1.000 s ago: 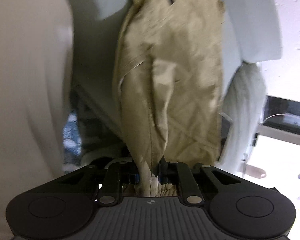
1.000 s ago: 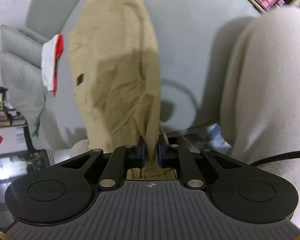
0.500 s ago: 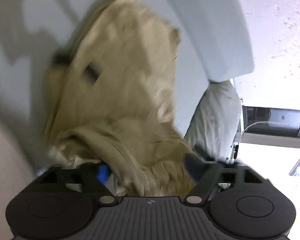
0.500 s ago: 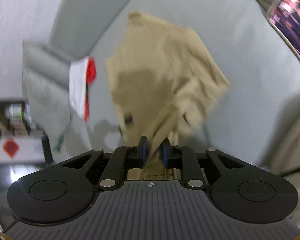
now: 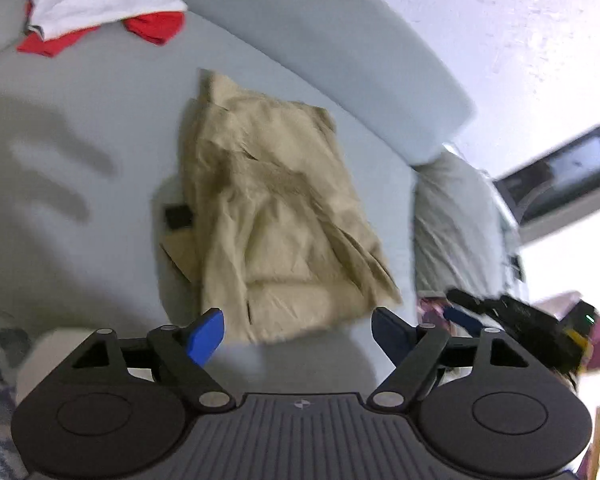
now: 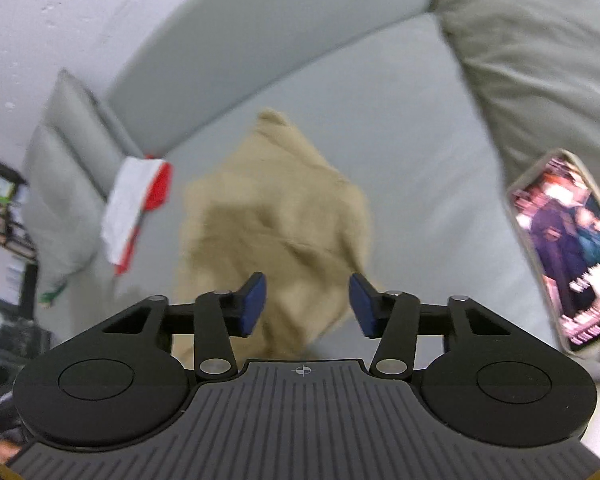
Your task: Fold clothes
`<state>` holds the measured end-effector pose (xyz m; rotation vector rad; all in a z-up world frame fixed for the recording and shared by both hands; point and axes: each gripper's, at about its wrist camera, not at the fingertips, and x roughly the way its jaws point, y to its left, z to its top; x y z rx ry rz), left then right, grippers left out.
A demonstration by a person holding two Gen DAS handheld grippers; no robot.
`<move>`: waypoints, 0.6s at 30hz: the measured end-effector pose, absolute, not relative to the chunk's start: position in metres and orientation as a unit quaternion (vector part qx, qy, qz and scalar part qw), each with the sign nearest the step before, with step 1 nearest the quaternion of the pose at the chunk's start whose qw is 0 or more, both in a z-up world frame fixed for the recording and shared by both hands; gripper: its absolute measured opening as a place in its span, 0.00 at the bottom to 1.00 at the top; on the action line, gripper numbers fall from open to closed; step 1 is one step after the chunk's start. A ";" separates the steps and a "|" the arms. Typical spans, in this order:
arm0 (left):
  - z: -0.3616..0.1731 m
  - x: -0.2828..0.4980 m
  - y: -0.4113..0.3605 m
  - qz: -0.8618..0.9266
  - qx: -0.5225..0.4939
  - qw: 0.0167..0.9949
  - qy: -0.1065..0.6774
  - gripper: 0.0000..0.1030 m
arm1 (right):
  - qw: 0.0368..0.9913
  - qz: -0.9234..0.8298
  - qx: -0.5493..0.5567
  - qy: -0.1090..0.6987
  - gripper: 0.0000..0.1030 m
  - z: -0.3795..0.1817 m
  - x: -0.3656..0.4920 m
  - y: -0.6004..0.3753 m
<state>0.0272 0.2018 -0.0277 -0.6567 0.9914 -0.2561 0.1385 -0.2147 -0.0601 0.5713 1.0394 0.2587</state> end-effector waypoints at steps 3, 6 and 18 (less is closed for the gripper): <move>-0.038 0.013 0.196 -0.113 -0.296 0.851 0.419 0.78 | 0.822 0.137 0.289 0.471 0.52 -0.065 0.131 -0.222; -0.059 0.024 0.178 -0.031 -0.173 0.908 0.379 0.69 | 0.816 0.172 0.288 0.471 0.57 -0.080 0.143 -0.213; -0.104 0.063 0.169 -0.048 -0.151 0.923 0.349 0.28 | 0.797 0.316 0.165 0.488 0.54 -0.141 0.223 -0.150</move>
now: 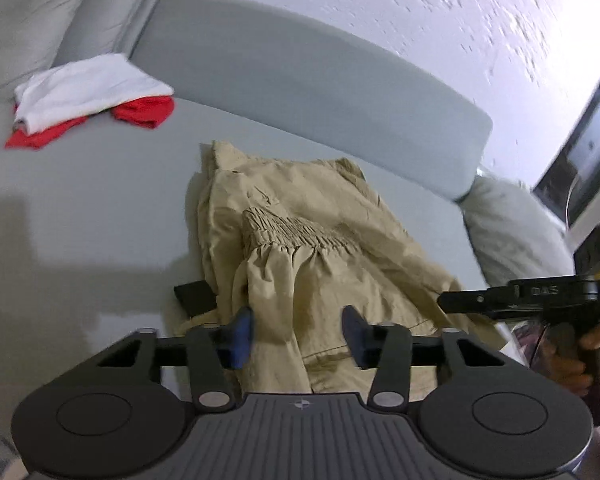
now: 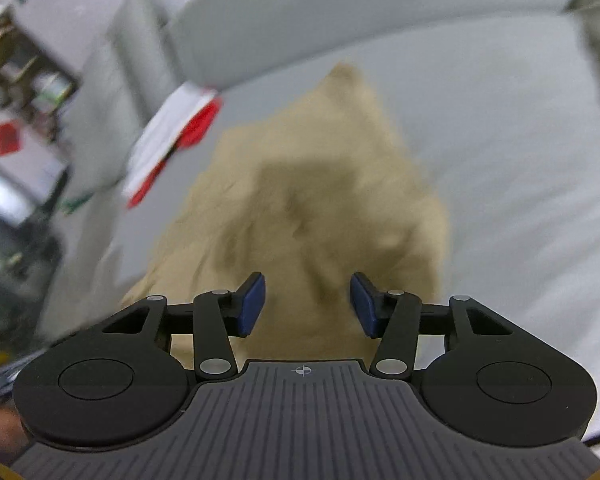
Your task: Fold clothes
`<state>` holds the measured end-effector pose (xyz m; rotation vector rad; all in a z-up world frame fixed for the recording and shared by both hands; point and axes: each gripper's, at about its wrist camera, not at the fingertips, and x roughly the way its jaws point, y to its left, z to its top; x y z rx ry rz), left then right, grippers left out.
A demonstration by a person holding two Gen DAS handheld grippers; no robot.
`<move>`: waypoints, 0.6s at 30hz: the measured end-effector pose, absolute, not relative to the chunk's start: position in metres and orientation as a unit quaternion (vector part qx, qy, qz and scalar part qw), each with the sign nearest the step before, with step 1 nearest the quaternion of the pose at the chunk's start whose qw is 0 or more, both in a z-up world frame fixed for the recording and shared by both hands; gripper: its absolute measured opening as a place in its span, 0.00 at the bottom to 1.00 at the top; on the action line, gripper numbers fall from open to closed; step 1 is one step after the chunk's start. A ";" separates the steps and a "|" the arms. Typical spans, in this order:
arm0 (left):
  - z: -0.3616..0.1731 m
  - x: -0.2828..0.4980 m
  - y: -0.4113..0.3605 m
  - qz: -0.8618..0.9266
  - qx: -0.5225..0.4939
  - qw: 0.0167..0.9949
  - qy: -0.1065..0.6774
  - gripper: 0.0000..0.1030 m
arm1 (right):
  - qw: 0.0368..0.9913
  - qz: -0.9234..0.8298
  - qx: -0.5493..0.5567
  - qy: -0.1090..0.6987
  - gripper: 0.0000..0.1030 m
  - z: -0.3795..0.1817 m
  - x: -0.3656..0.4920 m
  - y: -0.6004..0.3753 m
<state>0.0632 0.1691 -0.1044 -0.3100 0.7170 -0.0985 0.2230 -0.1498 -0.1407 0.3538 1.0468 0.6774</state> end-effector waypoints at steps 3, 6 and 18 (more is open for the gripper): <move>-0.108 0.067 0.164 -0.052 -0.131 0.928 0.345 0.07 | 0.803 0.334 0.123 0.478 0.36 -0.141 0.213 -0.145; -0.102 0.062 0.155 -0.068 -0.104 0.940 0.317 0.02 | 0.806 0.335 0.124 0.472 0.07 -0.138 0.199 -0.151; -0.112 0.065 0.155 0.034 -0.105 0.912 0.396 0.19 | 0.856 0.235 0.077 0.454 0.14 -0.130 0.169 -0.159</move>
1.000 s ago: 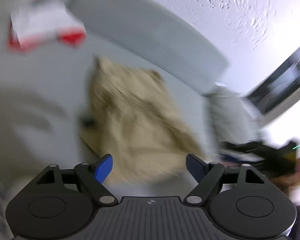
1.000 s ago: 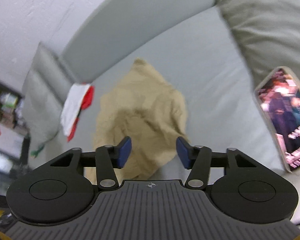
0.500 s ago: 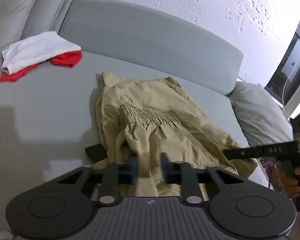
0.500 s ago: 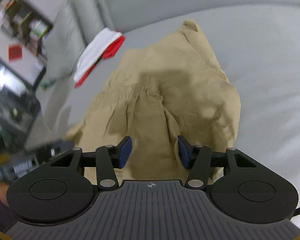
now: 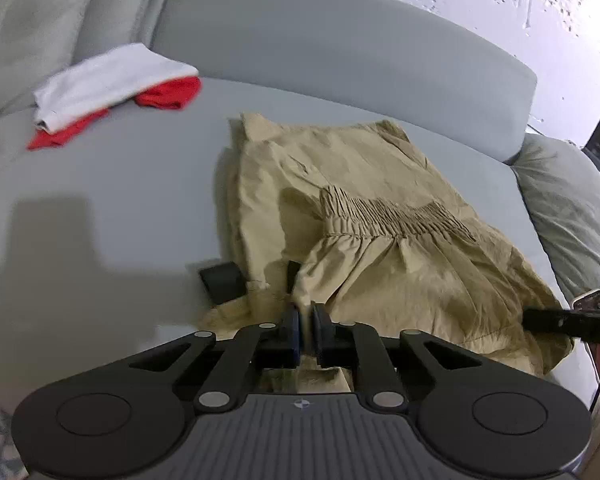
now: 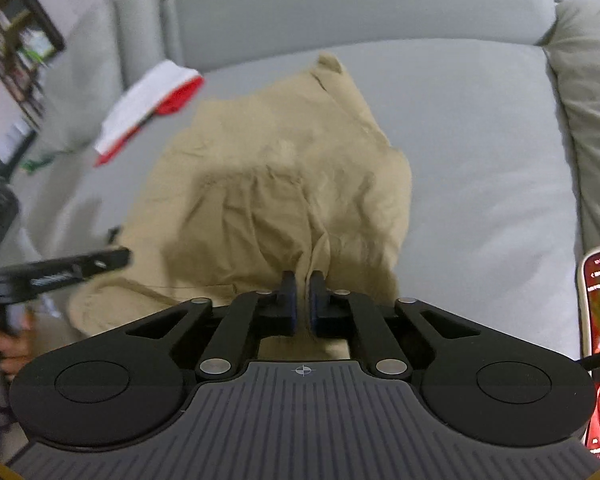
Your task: Fold clothes
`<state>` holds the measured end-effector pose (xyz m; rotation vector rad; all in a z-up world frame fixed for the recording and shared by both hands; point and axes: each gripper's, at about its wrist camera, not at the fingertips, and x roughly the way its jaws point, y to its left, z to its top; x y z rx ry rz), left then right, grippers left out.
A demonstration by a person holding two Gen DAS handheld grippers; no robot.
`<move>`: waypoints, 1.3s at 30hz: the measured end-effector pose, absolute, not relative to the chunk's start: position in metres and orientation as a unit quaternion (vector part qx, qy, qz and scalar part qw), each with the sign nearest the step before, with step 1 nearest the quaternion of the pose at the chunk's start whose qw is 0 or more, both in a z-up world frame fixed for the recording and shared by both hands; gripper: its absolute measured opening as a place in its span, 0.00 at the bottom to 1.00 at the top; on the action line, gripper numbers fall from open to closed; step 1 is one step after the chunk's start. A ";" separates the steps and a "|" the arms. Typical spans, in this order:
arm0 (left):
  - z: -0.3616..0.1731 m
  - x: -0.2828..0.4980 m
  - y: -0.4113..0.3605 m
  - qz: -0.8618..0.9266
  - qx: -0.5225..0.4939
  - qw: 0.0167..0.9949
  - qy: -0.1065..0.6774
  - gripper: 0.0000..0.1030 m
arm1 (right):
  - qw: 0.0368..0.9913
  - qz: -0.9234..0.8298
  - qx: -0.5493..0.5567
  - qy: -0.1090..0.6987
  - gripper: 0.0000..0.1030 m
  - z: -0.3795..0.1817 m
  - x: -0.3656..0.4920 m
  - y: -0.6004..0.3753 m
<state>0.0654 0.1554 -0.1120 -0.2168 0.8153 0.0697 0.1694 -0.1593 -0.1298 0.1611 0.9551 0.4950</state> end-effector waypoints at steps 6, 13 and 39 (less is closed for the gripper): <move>-0.095 0.023 0.188 0.057 -0.163 0.910 0.378 0.69 | 0.888 0.192 0.154 0.388 0.81 -0.095 0.150 -0.201; -0.135 0.038 0.207 0.001 -0.292 0.861 0.416 0.75 | 0.761 0.237 0.334 0.503 0.84 -0.168 0.185 -0.242; -0.130 -0.007 0.192 0.005 -0.287 0.854 0.433 0.30 | 0.850 0.091 0.237 0.461 0.40 -0.131 0.077 -0.230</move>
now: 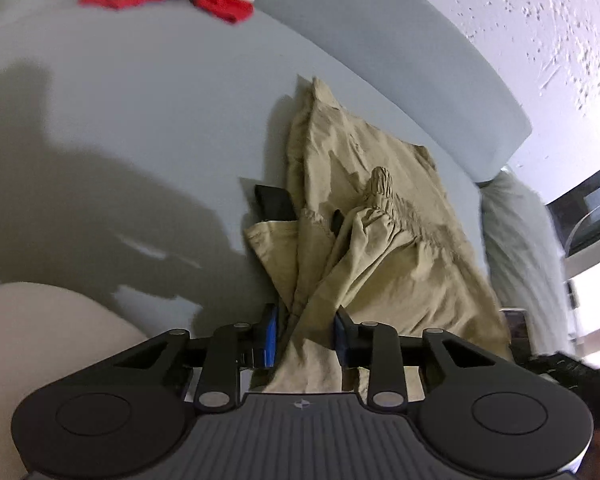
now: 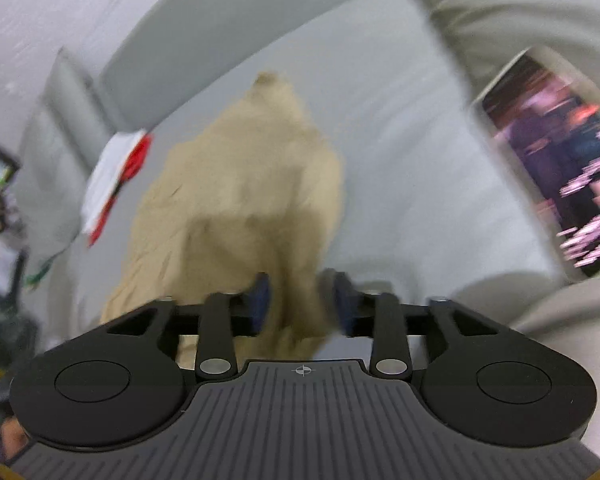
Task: Fold clothes
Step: 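Grasp the folded cuff end again with both grippers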
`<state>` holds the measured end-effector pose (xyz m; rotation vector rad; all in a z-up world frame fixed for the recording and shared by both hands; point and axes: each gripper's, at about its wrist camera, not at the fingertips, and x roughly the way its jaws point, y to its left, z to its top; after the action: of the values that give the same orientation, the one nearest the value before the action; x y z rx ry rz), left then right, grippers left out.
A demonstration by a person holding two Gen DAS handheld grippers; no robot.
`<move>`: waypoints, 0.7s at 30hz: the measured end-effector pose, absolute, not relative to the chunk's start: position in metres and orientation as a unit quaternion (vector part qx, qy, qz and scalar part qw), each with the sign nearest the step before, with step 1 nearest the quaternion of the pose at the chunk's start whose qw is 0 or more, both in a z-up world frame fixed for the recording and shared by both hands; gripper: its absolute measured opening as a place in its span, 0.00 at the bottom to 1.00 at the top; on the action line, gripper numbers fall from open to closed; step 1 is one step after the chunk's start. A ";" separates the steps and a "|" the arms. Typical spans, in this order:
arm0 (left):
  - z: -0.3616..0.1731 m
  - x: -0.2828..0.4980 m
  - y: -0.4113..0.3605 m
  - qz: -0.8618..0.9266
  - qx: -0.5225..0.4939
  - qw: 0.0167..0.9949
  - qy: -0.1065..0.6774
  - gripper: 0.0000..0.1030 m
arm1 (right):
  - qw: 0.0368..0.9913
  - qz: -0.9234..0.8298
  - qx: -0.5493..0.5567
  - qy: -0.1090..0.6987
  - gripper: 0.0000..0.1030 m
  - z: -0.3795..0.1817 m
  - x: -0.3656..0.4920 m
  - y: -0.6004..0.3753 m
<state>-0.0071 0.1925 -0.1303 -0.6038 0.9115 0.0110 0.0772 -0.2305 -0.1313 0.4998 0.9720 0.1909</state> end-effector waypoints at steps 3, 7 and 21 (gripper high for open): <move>-0.107 -0.021 0.181 0.042 -0.254 0.875 0.409 0.27 | 0.876 0.042 0.195 0.439 0.18 -0.115 0.067 -0.245; -0.072 -0.045 0.159 0.039 -0.174 0.926 0.332 0.18 | 0.899 0.094 0.166 0.393 0.18 -0.086 0.048 -0.240; -0.124 -0.004 0.140 0.048 -0.082 0.894 0.439 0.10 | 0.895 0.211 0.037 0.393 0.29 -0.093 0.018 -0.202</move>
<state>-0.0039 0.1402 -0.1239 -0.1705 0.9098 0.0995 0.0185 -0.2017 -0.0930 0.0760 0.8138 0.4366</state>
